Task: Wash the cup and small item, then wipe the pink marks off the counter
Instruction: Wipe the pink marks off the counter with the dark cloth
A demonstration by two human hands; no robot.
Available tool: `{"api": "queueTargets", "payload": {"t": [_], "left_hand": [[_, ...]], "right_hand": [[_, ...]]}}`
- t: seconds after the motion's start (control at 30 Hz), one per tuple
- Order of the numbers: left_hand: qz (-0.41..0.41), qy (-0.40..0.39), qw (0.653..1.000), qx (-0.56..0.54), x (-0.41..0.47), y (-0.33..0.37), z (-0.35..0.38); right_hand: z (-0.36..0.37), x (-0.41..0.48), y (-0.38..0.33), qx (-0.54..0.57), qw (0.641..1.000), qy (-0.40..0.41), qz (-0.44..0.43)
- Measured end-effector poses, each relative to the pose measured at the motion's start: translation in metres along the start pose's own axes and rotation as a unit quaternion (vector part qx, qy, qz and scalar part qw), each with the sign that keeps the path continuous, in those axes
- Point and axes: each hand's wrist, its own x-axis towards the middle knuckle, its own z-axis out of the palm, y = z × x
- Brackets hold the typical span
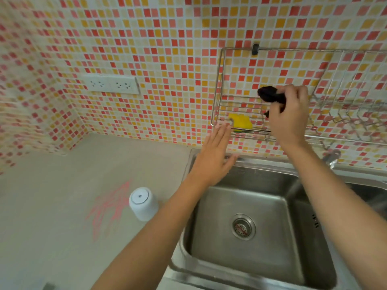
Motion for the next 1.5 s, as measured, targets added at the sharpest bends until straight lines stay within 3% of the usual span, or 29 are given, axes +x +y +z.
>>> {"api": "queueTargets", "payload": {"t": [0.07,0.13,0.3,0.43,0.5,0.57,0.67,0.73,0.93,1.1,1.23,1.3,1.4,1.5], "left_hand": [[-0.031,0.013,0.999,0.005,-0.042,-0.026,-0.002],[-0.072,0.02,0.997,0.017,-0.081,-0.06,-0.006],[-0.191,0.029,0.98,-0.049,-0.157,-0.141,-0.025],[-0.297,-0.024,0.929,-0.218,-0.208,-0.18,-0.03],[-0.301,-0.049,0.92,-0.245,-0.226,-0.199,-0.026],[-0.275,-0.069,0.92,-0.271,-0.233,-0.216,-0.02],[-0.267,-0.07,0.915,-0.296,-0.234,-0.231,-0.008],[-0.277,-0.06,0.907,-0.312,-0.234,-0.236,-0.002],[-0.287,-0.033,0.893,-0.345,-0.234,-0.235,0.005],[-0.32,0.083,0.877,-0.348,-0.237,-0.261,-0.036],[-0.335,0.147,0.881,-0.301,-0.254,-0.302,-0.086],[-0.341,0.173,0.879,-0.285,-0.265,-0.325,-0.103],[-0.356,0.187,0.874,-0.274,-0.281,-0.353,-0.118],[-0.362,0.198,0.873,-0.26,-0.298,-0.374,-0.13]], "right_hand": [[-0.004,-0.023,-0.037,0.053,0.997,0.033,-0.035],[0.0,-0.063,-0.07,0.091,0.995,0.009,-0.038],[0.062,-0.207,-0.104,0.108,0.973,-0.188,0.084],[0.103,-0.308,-0.122,0.025,0.902,-0.354,0.245],[0.116,-0.343,-0.139,0.005,0.872,-0.416,0.258],[0.126,-0.368,-0.154,-0.05,0.866,-0.46,0.191],[0.136,-0.383,-0.162,-0.148,0.891,-0.426,0.053],[0.14,-0.388,-0.161,-0.145,0.9,-0.412,0.017],[0.144,-0.405,-0.15,-0.15,0.853,-0.5,-0.01],[0.159,-0.404,-0.164,-0.18,0.801,-0.566,-0.069],[0.196,-0.408,-0.203,-0.122,0.804,-0.574,-0.096],[0.241,-0.393,-0.209,-0.128,0.812,-0.562,-0.087],[0.31,-0.35,-0.2,-0.161,0.828,-0.537,-0.008],[0.326,-0.338,-0.176,-0.165,0.826,-0.538,0.034]]}}
